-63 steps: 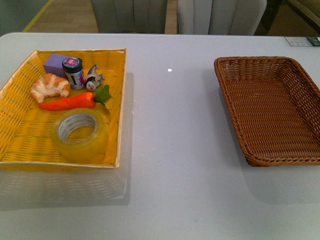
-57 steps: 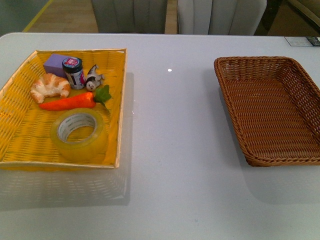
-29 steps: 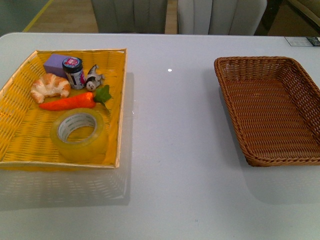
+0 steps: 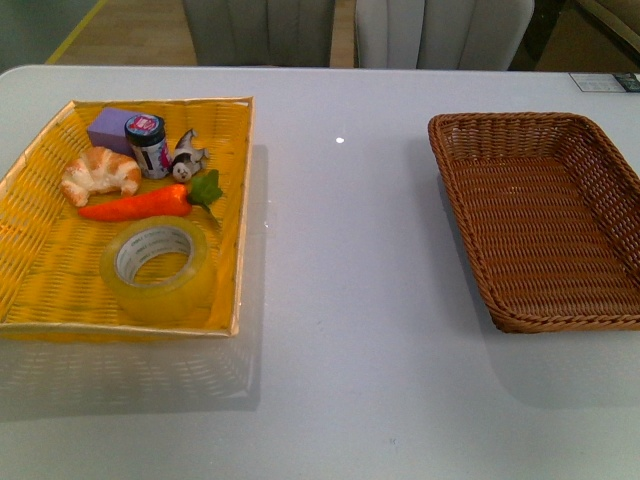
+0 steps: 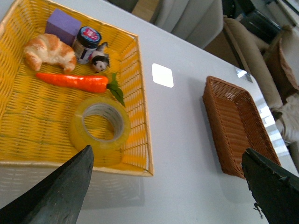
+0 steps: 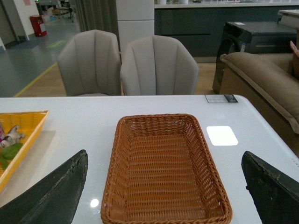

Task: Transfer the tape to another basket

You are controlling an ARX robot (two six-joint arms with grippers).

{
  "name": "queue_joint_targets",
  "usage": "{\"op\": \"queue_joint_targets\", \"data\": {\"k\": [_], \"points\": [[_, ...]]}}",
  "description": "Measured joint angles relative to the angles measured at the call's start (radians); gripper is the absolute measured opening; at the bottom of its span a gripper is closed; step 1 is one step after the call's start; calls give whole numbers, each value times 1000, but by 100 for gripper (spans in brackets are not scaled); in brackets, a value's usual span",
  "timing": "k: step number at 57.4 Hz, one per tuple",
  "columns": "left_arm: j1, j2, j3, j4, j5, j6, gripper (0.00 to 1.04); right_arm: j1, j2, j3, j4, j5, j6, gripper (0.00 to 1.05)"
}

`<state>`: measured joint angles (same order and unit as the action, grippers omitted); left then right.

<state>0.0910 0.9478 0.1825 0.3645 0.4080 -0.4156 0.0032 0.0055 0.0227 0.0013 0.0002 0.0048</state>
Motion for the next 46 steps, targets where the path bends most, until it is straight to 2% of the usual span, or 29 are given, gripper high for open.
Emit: {"op": "queue_joint_targets", "data": {"k": [7, 17, 25, 46], "points": [[-31, 366, 92, 210, -84, 66, 96, 0, 0, 0, 0, -1, 0, 96], [-53, 760, 237, 283, -132, 194, 96, 0, 0, 0, 0, 0, 0, 96], [-51, 973, 369, 291, -151, 224, 96, 0, 0, 0, 0, 0, 0, 96], [-52, 1255, 602, 236, -197, 291, 96, 0, 0, 0, 0, 0, 0, 96]]}}
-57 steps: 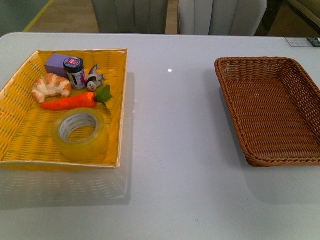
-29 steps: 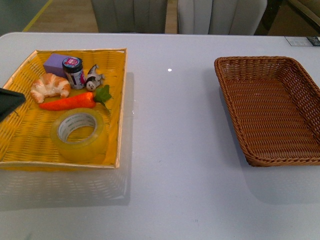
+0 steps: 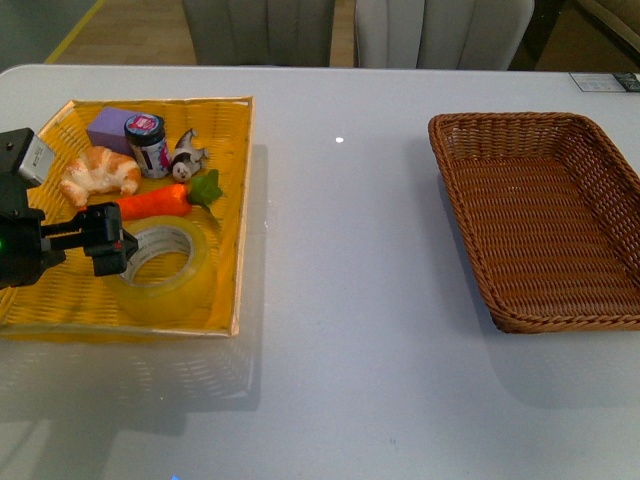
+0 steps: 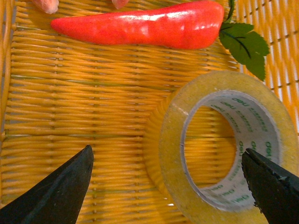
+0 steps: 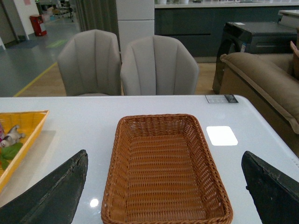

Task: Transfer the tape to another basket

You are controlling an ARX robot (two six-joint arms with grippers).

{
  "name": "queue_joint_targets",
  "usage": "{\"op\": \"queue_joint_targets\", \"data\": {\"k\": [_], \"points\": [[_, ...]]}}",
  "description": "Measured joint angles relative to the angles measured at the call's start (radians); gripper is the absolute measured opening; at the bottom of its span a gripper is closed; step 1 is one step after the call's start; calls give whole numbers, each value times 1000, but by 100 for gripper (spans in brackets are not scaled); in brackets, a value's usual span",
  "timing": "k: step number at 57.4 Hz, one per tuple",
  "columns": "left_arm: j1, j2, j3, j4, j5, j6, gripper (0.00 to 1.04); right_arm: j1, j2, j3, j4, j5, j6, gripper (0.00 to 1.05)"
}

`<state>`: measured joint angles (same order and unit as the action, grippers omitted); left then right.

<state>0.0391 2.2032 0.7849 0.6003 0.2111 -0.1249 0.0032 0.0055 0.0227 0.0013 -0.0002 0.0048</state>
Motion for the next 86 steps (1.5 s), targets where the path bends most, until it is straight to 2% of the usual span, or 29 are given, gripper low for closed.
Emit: {"op": "queue_joint_targets", "data": {"k": [16, 46, 61, 71, 77, 86], "points": [[-3, 101, 86, -38, -29, 40, 95, 0, 0, 0, 0, 0, 0, 96], [-33, 49, 45, -43, -24, -2, 16, 0, 0, 0, 0, 0, 0, 96], [-2, -189, -66, -47, 16, -40, 15, 0, 0, 0, 0, 0, 0, 96], [1, -375, -106, -105, 39, -92, 15, 0, 0, 0, 0, 0, 0, 96], [-35, -489, -118, -155, 47, -132, 15, 0, 0, 0, 0, 0, 0, 96], [-170, -612, -109, -225, 15, -188, 15, 0, 0, 0, 0, 0, 0, 96]]}}
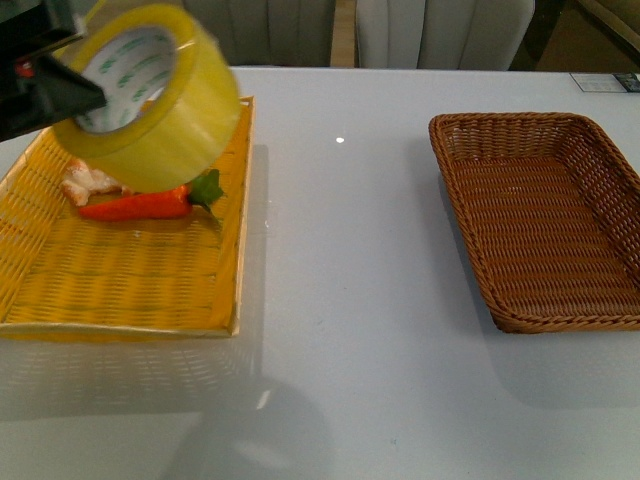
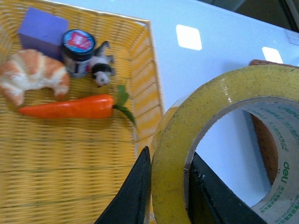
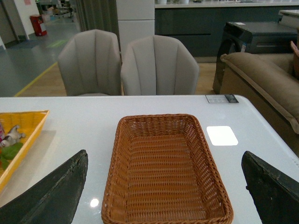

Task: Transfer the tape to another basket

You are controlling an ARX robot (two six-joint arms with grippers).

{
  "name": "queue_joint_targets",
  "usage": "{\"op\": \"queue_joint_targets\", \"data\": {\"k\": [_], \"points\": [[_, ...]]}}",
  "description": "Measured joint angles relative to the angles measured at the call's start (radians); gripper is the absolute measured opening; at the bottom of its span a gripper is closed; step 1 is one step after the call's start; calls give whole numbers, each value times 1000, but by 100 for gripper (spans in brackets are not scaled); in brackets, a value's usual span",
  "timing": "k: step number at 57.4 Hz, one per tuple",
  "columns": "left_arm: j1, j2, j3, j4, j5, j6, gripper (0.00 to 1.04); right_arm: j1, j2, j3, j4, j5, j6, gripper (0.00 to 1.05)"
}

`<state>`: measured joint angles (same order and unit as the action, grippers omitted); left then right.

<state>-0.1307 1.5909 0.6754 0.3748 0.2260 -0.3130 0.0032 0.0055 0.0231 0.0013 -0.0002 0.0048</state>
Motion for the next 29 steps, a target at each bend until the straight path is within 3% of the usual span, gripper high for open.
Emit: {"op": "queue_joint_targets", "data": {"k": [15, 29], "points": [[-300, -36, 64, -46, -45, -101, 15, 0, 0, 0, 0, 0, 0, 96], [-451, -46, 65, -61, -50, -119, 15, 0, 0, 0, 0, 0, 0, 96]]}}
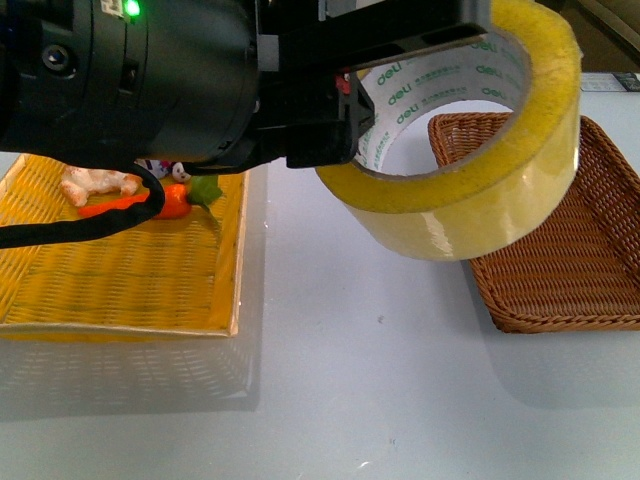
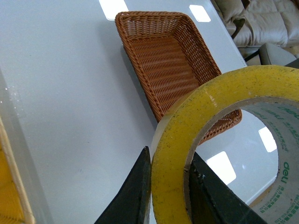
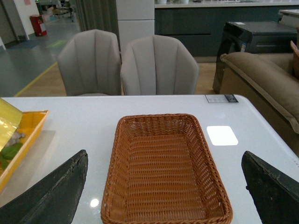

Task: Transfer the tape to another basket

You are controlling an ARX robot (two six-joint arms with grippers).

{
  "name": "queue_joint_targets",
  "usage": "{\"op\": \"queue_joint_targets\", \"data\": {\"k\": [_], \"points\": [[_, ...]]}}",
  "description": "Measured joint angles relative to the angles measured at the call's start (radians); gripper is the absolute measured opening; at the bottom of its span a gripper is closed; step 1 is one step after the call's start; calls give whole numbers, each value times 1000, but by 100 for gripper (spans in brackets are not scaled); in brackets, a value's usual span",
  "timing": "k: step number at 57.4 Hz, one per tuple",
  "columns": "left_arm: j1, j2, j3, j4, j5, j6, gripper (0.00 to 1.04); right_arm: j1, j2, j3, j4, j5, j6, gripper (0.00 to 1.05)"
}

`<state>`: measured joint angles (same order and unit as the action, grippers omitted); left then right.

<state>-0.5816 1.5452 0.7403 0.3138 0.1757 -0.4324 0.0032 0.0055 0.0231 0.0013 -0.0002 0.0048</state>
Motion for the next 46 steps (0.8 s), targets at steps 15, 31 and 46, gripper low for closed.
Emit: {"op": "queue_joint_targets", "data": {"k": [15, 31, 46], "points": [[-26, -13, 0, -7, -9, 1, 15, 65, 413, 221, -330, -131, 349, 96], [-29, -13, 0, -13, -2, 2, 15, 175, 625, 307, -8, -364, 634, 96], [-29, -13, 0, -13, 9, 1, 15, 272, 843, 301, 265, -430, 808, 96]]}}
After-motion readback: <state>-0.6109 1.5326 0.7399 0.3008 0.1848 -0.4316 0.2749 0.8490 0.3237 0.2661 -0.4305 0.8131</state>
